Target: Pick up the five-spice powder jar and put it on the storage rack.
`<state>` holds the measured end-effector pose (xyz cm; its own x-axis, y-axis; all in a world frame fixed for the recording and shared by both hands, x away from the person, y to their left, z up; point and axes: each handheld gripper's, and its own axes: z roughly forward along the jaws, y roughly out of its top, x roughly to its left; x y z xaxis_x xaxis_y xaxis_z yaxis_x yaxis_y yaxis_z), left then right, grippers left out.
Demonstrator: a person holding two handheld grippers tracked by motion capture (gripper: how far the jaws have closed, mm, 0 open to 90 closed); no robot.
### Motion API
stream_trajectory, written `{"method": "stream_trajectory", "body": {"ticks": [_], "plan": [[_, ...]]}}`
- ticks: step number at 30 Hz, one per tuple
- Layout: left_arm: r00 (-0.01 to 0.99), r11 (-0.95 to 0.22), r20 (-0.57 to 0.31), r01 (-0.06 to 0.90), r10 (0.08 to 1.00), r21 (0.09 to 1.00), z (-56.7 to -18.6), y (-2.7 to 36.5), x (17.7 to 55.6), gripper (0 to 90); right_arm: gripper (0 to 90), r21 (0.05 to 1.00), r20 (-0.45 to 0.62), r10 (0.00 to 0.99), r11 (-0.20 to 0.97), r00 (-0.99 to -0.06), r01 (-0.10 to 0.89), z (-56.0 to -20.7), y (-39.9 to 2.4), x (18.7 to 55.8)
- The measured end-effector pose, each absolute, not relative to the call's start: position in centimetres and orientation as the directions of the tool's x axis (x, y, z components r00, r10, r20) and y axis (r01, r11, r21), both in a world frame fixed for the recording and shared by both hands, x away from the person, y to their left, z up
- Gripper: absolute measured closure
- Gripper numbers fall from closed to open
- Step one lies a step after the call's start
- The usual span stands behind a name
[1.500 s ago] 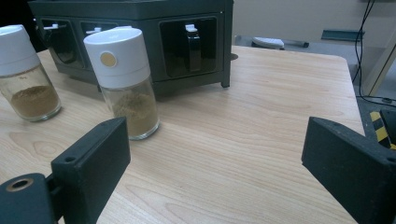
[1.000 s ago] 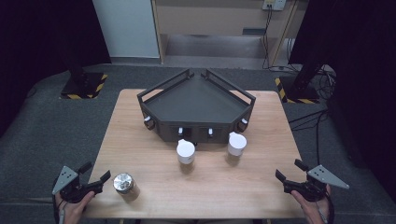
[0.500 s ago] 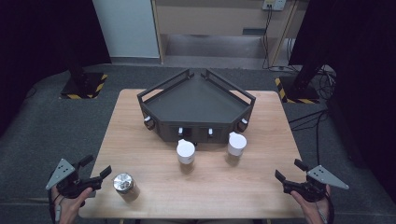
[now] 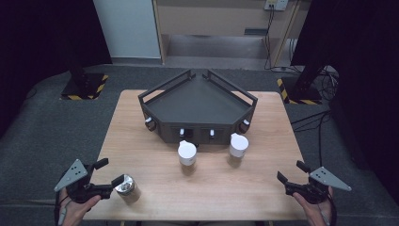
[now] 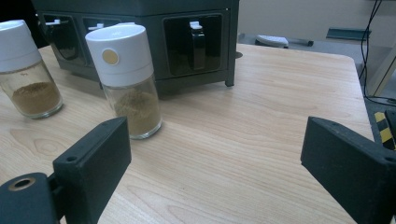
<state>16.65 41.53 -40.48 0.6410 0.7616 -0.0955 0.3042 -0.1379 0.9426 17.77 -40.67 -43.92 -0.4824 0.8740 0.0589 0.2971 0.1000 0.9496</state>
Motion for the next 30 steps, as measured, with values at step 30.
{"method": "stream_trajectory", "body": {"ticks": [30], "plan": [[0.703,-0.253,-0.043,0.311,0.710,0.916,-43.5,39.7,16.9,32.4,8.6,0.949,0.056,0.873,0.104,-0.484,0.297,-43.9,-40.6,17.8]]}}
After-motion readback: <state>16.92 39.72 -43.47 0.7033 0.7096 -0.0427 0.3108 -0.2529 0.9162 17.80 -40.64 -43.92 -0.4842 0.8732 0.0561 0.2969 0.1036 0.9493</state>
